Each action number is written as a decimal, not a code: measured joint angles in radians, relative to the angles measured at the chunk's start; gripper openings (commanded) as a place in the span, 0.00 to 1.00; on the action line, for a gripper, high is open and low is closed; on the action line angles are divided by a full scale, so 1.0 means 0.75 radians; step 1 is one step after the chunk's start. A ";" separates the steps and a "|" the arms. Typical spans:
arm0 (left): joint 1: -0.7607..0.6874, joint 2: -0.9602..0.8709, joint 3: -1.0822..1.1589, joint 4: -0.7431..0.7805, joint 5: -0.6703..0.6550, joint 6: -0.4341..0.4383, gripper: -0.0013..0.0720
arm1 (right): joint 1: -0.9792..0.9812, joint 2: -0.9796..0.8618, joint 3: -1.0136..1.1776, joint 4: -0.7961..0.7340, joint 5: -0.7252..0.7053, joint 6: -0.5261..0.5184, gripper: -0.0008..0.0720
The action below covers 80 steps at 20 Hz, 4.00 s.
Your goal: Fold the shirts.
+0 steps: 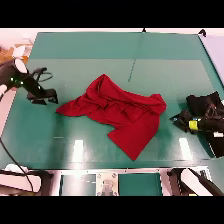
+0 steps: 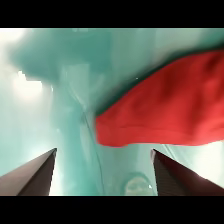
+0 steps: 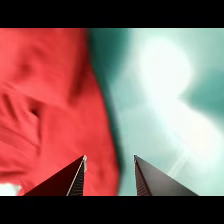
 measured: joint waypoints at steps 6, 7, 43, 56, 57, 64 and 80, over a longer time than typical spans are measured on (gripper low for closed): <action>0.042 -0.039 -0.154 -0.261 0.187 0.154 0.65 | -0.022 0.026 -0.257 0.054 -0.050 0.022 0.52; 0.046 -0.054 -0.160 -0.302 0.189 0.170 0.51 | -0.023 0.027 -0.288 0.089 -0.062 0.003 0.52; 0.229 0.843 0.576 -2.183 0.548 0.477 0.05 | -0.304 0.232 1.904 1.000 0.063 0.146 0.03; 0.110 0.841 0.110 -0.998 0.529 -0.035 0.05 | -0.151 0.179 1.313 0.819 0.086 0.022 0.03; 0.052 0.806 0.022 -0.983 0.585 -0.028 0.05 | -0.082 0.142 1.187 0.810 0.033 -0.023 0.03; -0.215 0.299 -0.215 -0.942 1.148 0.109 0.05 | 0.286 -0.512 0.852 0.822 -0.341 -0.333 0.03; 0.187 0.009 0.027 -0.696 0.069 0.322 0.99 | 0.027 -0.864 1.043 0.577 0.203 -0.430 0.30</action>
